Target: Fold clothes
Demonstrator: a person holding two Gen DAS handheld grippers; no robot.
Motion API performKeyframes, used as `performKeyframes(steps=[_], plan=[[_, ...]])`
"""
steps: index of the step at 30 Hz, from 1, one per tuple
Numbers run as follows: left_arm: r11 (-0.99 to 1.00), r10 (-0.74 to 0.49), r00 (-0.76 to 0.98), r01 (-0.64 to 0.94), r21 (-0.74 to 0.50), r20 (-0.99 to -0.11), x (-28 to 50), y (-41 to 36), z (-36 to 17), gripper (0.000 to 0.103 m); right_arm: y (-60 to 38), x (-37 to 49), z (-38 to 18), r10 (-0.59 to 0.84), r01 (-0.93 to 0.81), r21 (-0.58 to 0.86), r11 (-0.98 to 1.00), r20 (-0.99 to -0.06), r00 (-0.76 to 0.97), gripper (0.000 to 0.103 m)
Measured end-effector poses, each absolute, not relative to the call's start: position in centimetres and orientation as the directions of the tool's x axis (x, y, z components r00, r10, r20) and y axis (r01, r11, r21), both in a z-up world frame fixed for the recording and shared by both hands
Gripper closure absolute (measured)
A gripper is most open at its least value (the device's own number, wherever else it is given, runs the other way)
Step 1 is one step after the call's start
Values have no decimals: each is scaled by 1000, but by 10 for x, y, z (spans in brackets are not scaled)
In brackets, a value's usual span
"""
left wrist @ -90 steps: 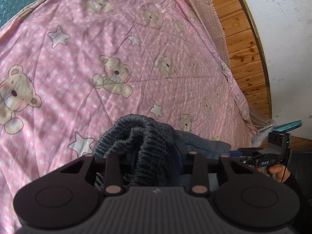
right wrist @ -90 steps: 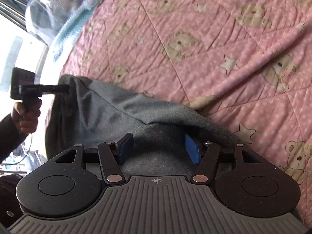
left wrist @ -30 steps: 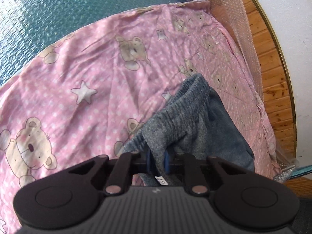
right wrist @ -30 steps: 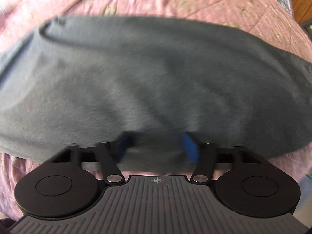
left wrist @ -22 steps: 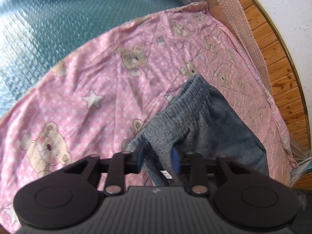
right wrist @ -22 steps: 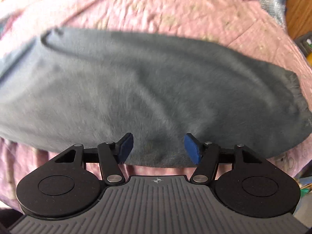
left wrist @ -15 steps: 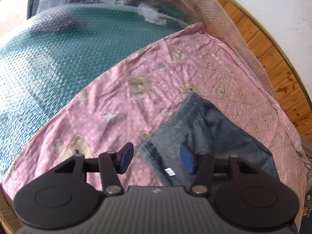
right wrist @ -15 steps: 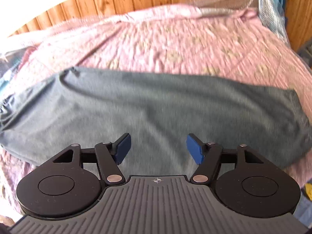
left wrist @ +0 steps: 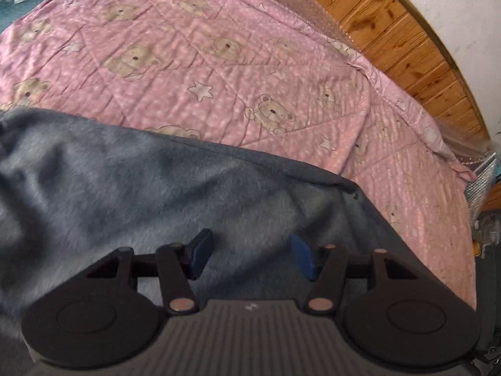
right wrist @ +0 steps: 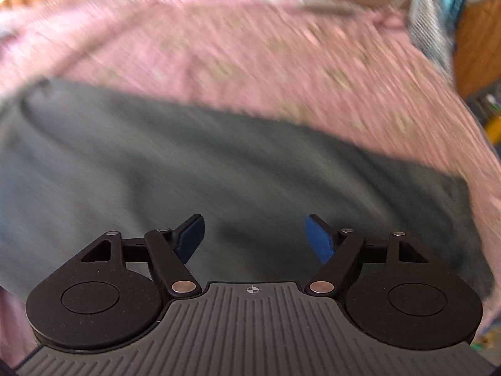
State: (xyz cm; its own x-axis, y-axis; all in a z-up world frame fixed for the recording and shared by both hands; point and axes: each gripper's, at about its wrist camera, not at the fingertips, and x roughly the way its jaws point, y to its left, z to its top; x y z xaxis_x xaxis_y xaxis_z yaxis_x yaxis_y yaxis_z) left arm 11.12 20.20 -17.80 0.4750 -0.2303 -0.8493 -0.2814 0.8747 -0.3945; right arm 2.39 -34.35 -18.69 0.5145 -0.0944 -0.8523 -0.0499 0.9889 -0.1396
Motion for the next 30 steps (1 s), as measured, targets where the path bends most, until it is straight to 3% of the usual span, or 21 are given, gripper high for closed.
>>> performKeyframes(steps=[2, 5, 7, 8, 9, 12, 15, 20, 21, 23, 26, 30], plan=[[880, -217, 491, -276, -386, -844, 124, 206, -184, 48, -376, 9, -191, -116, 10, -128, 992, -856, 503, 20], [876, -200, 525, -282, -391, -828, 138, 216, -184, 50, -419, -8, -187, -172, 136, -124, 983, -881, 441, 20], [871, -190, 519, -302, -387, -833, 147, 220, -181, 52, -430, -9, -178, -216, 189, -149, 971, -888, 407, 25], [865, -197, 521, -306, -398, -830, 150, 220, -177, 53, -428, -6, -169, -226, 205, -151, 967, -881, 416, 36], [854, -224, 538, -294, -429, -813, 149, 217, -170, 53, -422, -1, -157, -213, 208, -130, 969, -870, 446, 36], [816, -342, 556, -224, -532, -758, 143, 189, -151, 53, -385, 27, -130, -100, 134, -31, 990, -833, 544, 36], [831, -423, 482, -132, -541, -767, 150, 134, -156, 53, -343, 70, -132, 7, -5, 6, 1000, -821, 571, 35], [894, -317, 442, -157, -420, -839, 173, 94, -184, 58, -348, 116, -178, -8, -87, -59, 994, -870, 492, 39], [884, -318, 454, -176, -433, -832, 177, 98, -186, 63, -367, 113, -182, -1, -73, -43, 996, -866, 500, 33], [865, -325, 449, -215, -454, -833, 183, 104, -189, 68, -408, 104, -185, -17, -23, -32, 999, -868, 497, 31], [853, -310, 440, -263, -451, -843, 182, 106, -185, 68, -458, 87, -186, -51, -16, -67, 998, -870, 490, 31], [889, -213, 438, -283, -360, -873, 162, 94, -160, 49, -474, 66, -171, -114, -112, -196, 974, -856, 505, 32]])
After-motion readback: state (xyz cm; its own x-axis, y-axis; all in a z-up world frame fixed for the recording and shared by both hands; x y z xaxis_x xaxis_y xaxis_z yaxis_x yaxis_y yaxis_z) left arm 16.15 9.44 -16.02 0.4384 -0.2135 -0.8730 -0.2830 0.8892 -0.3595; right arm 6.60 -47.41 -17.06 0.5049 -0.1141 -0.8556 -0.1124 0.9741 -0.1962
